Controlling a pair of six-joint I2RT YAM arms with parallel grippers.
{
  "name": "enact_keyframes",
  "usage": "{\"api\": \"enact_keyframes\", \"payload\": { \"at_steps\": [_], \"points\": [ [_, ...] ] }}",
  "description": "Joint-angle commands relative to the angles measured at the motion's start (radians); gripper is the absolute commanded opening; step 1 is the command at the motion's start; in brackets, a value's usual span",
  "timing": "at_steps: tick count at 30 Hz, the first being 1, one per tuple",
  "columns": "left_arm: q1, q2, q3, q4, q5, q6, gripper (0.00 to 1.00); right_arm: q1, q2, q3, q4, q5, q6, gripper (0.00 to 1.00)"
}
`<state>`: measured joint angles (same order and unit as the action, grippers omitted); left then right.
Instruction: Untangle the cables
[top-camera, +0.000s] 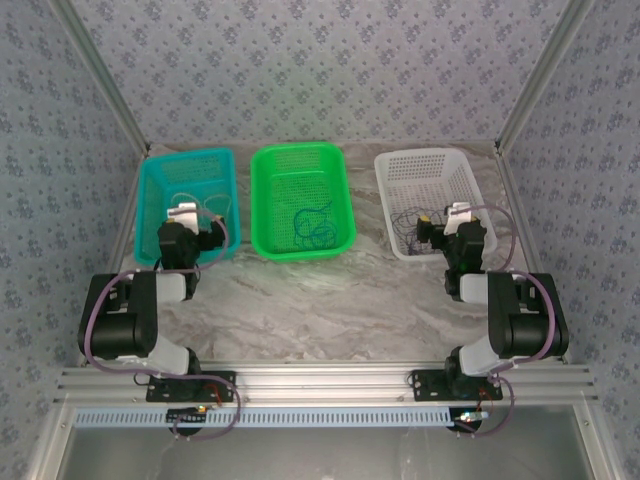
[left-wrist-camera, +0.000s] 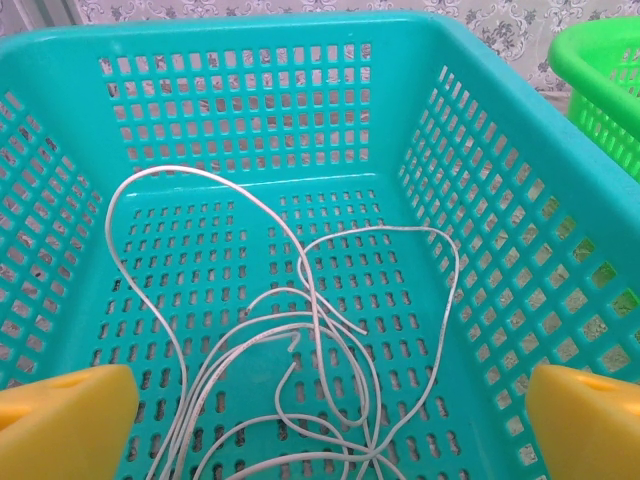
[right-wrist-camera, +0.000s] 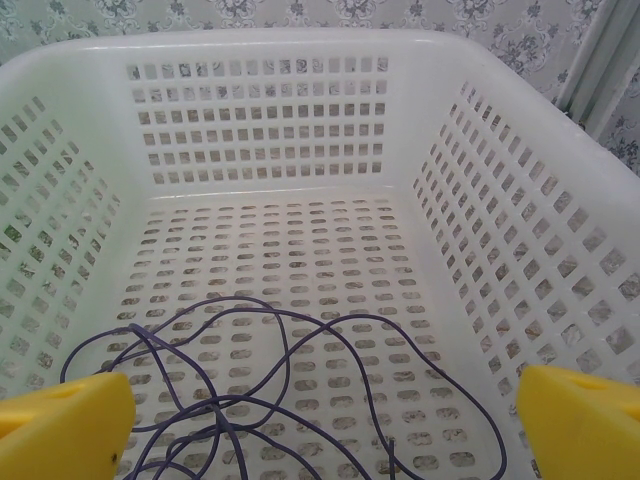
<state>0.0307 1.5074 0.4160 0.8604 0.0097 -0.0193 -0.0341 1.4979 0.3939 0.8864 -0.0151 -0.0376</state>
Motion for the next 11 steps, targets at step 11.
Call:
{"api": "enact_keyframes", "payload": {
  "at_steps": [11],
  "points": [
    [0.002, 0.029, 0.0, -0.049, -0.007, -0.009, 0.99, 0.002, 0.023, -0.001, -0.086, 0.025, 0.008, 1.0]
  ]
}}
